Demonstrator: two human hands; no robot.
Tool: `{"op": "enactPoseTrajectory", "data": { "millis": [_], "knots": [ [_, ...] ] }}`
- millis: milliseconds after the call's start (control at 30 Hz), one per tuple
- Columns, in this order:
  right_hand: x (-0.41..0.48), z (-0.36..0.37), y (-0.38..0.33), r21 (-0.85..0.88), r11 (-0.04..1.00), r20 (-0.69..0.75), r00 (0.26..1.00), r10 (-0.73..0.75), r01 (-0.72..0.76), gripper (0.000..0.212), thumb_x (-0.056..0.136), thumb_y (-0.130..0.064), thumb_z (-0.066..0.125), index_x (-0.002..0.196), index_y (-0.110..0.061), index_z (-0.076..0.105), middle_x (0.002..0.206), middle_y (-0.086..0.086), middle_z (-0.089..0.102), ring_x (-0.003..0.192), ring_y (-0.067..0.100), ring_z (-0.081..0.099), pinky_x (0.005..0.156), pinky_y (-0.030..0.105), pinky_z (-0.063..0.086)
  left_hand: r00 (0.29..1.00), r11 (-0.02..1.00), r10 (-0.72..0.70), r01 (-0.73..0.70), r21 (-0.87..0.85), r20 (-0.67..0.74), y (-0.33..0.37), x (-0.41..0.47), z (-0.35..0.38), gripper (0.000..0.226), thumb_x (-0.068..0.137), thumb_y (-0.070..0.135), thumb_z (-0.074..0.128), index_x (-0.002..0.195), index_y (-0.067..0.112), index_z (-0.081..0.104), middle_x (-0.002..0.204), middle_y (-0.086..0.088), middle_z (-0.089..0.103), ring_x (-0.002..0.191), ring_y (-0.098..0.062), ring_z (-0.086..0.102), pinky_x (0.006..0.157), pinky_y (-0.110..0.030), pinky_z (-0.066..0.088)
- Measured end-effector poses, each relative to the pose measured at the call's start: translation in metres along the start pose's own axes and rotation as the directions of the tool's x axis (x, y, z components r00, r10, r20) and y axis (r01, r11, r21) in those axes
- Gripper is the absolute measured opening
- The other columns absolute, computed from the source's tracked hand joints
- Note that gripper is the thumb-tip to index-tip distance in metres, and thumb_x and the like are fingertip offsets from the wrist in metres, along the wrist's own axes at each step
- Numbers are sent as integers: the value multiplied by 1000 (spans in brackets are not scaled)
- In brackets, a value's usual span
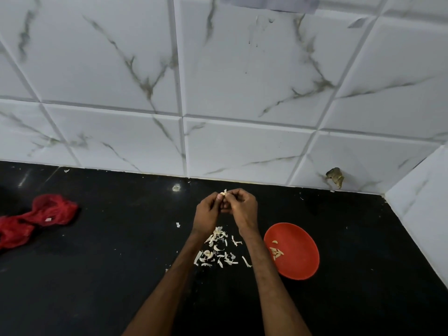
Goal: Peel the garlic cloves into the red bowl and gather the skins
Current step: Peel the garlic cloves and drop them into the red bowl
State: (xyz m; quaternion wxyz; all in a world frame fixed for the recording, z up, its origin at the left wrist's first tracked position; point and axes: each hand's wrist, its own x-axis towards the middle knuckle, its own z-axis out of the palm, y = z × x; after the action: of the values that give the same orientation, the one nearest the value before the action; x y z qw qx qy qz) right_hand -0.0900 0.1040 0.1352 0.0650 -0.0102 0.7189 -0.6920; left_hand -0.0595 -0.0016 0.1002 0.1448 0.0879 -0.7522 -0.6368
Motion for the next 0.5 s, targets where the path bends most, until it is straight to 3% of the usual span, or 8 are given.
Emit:
{"op": "enactPoseTrajectory", "data": {
  "millis": [100,200,333,400,500],
  "knots": [
    [9,4,-16,0,1000,2,1000,-3,3,7,92,-3,64,89,-2,70,70,7,68,64,13,66,60,32,60,999,997,36,-34,65,-30,9,11,-4,33,105,26,48,74,30,58,65,11,58,63,-4,50,60,-34,43],
    [18,5,-36,-80,996,45,999,-28,31,12,92,-6,62,84,-2,69,66,5,67,60,15,67,60,38,62,995,986,87,-79,148,-49,23,18,-9,34,105,33,47,73,38,57,65,14,60,60,-3,51,58,-37,44],
    [17,5,-61,-252,961,89,991,-96,116,21,93,-13,57,76,-6,68,64,2,66,54,13,64,50,31,56,986,963,152,-131,238,-75,40,19,-14,35,105,34,46,71,39,52,61,15,56,55,-3,48,56,-30,38],
    [16,2,-65,-377,906,132,980,-151,190,21,92,-17,57,73,-13,65,64,-2,64,58,11,58,54,29,51,984,937,170,-146,318,-48,42,18,-18,33,104,43,42,74,35,53,63,11,57,56,-9,50,56,-29,38],
    [15,-1,-62,-354,906,157,970,-187,232,19,89,-16,62,70,-13,62,60,-6,59,58,10,50,59,24,41,986,906,164,-139,401,-27,45,17,-23,34,104,46,42,77,27,52,65,2,59,61,-17,56,55,-30,38]
  ]
}}
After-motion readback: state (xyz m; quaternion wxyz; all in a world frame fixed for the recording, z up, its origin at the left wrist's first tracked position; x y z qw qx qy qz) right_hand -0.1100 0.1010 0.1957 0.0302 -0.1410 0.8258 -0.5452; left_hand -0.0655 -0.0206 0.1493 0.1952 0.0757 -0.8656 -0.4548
